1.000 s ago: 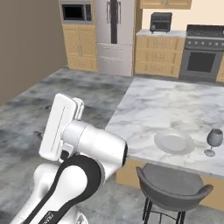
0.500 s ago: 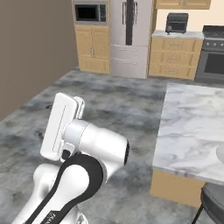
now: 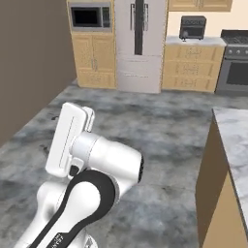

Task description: Retrieve the wine glasses from the counter and place one next to each plate.

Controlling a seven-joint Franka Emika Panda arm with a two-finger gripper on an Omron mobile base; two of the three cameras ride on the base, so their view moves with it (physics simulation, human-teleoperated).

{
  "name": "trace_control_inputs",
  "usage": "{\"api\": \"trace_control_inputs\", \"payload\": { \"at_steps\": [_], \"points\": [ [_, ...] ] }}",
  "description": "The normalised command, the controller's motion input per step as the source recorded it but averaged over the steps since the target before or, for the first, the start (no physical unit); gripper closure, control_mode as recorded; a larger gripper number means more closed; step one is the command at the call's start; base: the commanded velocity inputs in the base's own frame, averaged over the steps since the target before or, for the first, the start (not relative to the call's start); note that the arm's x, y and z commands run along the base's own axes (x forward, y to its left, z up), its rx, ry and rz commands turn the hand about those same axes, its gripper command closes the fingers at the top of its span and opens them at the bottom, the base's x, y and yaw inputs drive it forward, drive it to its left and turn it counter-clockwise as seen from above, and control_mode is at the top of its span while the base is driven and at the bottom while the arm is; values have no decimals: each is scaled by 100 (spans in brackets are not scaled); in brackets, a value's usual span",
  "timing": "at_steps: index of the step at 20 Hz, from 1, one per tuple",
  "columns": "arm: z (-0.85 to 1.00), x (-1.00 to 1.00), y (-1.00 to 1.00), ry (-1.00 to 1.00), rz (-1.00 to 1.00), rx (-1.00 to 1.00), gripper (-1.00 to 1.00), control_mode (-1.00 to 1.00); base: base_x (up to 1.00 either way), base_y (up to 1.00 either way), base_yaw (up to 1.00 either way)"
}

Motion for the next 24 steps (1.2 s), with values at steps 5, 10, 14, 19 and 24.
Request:
{"api": "trace_control_inputs", "payload": {
  "at_steps": [5,10,14,19,24],
  "points": [
    [0,0,0,0,0,0,-100,100,100,97,-31],
    [0,0,0,0,0,0,-100,100,100,25,-15],
    [0,0,0,0,0,0,-100,100,100,-1,0],
    [0,0,0,0,0,0,-100,100,100,-30,3],
    [0,0,0,0,0,0,-100,100,100,-61,7]
  ]
}}
